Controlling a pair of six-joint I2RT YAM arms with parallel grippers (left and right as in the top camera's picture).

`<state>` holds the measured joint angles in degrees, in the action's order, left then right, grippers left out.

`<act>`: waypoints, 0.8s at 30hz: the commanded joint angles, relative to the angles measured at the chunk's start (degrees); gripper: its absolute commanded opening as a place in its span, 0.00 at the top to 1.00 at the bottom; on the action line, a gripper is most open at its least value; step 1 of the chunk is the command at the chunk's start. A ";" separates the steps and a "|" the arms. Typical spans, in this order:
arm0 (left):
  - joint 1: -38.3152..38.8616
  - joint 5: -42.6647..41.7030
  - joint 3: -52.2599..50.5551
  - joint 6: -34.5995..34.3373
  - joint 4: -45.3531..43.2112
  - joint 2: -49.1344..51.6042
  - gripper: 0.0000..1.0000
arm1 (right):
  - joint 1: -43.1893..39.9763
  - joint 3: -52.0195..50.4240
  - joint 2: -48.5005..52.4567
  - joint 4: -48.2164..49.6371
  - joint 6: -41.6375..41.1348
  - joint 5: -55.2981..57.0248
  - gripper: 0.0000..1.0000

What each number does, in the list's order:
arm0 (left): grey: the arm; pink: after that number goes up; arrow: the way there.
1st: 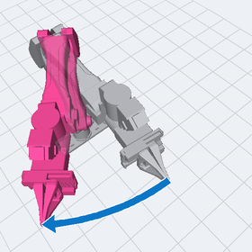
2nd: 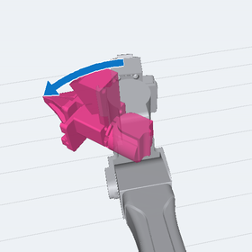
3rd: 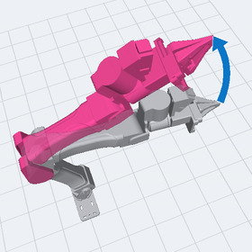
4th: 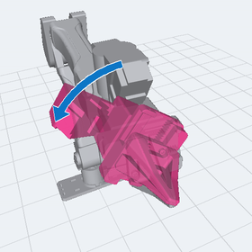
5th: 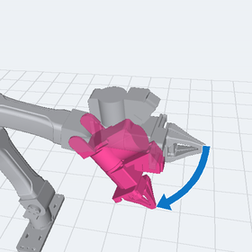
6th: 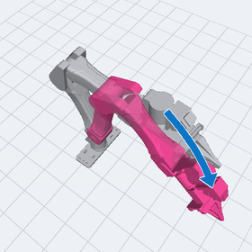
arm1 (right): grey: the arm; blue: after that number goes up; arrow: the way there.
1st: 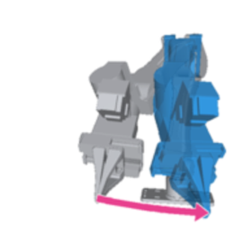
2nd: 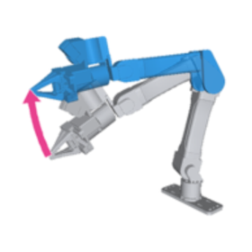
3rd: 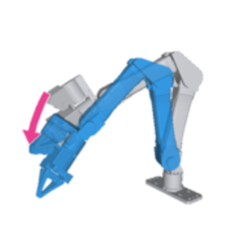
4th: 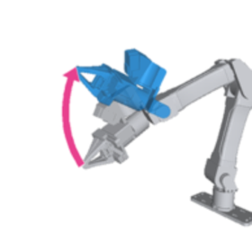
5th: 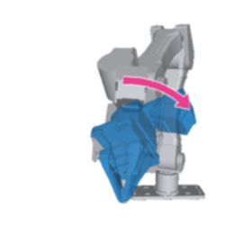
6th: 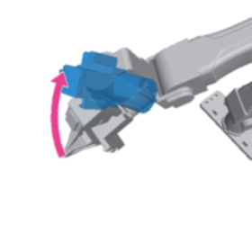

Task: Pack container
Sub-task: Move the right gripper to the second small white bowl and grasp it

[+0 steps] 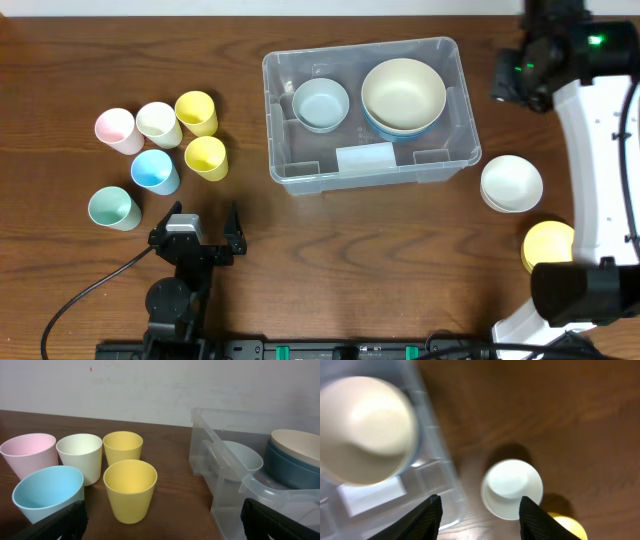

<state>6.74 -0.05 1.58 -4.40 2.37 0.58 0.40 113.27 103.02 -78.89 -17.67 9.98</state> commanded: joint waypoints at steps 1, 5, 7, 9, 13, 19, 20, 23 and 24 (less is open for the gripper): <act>-0.35 0.46 -1.36 0.74 1.86 -0.35 0.02 | -4.57 -7.52 0.50 2.23 -2.69 -2.95 0.47; -0.35 0.46 -1.36 0.74 1.86 -0.35 0.02 | -8.92 -18.36 0.50 9.05 -2.71 -7.63 0.45; -0.35 0.46 -1.36 0.74 1.86 -0.35 0.02 | -10.60 -23.96 0.50 13.92 -2.71 -10.60 0.45; -0.35 0.46 -1.36 0.74 1.86 -0.35 0.02 | -11.45 -28.44 0.50 18.38 -3.91 -12.02 0.45; -0.35 0.46 -1.36 0.74 1.86 -0.35 0.02 | -11.61 -34.58 0.50 25.86 -5.95 -12.37 0.45; -0.35 0.46 -1.36 0.74 1.84 -0.35 0.02 | -11.58 -37.55 0.50 28.63 -11.32 -11.87 0.47; -0.35 0.46 -1.36 0.74 1.86 -0.35 0.02 | -11.58 -37.75 0.50 28.63 -12.57 -11.63 0.47; -0.35 0.46 -1.36 0.74 1.86 -0.35 0.02 | -11.58 -38.07 0.50 28.83 -15.91 -10.49 0.47; -0.35 0.46 -1.36 0.74 1.86 -0.35 0.02 | -11.58 -38.10 0.50 28.83 -17.16 -9.94 0.48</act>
<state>6.74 -0.05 1.58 -4.40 2.37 0.58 -11.14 75.81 103.66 -50.22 -29.08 -1.45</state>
